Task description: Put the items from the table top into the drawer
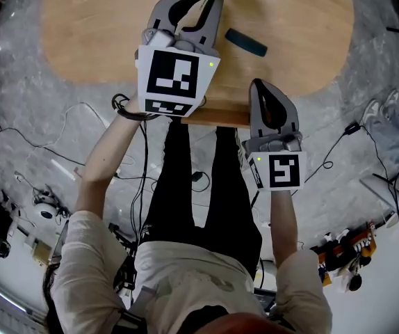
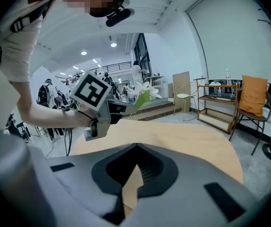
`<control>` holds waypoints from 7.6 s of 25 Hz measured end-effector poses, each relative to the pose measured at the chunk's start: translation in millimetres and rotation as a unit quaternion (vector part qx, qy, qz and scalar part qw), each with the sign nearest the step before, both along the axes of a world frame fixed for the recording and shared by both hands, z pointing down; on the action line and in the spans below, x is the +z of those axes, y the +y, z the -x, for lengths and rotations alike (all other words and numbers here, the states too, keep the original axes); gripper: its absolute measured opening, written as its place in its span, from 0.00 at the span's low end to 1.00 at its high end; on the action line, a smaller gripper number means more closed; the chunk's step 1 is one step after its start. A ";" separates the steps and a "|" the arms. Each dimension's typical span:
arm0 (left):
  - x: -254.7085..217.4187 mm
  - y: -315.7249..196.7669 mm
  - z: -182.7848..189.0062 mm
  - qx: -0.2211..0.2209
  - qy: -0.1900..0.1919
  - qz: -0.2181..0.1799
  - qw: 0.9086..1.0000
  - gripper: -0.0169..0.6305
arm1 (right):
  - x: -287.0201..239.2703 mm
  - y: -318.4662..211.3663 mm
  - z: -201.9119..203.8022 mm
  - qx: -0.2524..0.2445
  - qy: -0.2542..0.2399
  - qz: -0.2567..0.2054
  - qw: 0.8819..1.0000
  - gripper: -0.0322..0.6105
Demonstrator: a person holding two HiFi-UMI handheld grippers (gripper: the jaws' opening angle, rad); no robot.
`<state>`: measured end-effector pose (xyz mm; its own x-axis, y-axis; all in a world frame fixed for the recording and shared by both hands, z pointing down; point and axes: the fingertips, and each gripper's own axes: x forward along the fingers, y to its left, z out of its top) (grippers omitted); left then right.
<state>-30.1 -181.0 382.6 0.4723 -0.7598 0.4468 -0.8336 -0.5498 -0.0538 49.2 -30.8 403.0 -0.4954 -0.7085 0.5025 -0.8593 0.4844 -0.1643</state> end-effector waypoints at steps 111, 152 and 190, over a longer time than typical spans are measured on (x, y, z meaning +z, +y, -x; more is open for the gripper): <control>213.1 111.5 -97.1 0.524 -0.432 0.183 0.711 0.29 | 36.3 59.1 -71.1 -0.032 0.020 0.025 0.999 0.05; 159.8 81.3 -99.6 0.406 -0.293 0.180 0.846 0.26 | 25.8 50.7 -54.7 -0.048 0.007 0.016 0.999 0.05; 84.0 222.8 -46.4 0.208 -0.143 0.061 0.966 0.26 | 15.3 55.9 -13.3 -0.076 0.004 0.012 0.997 0.05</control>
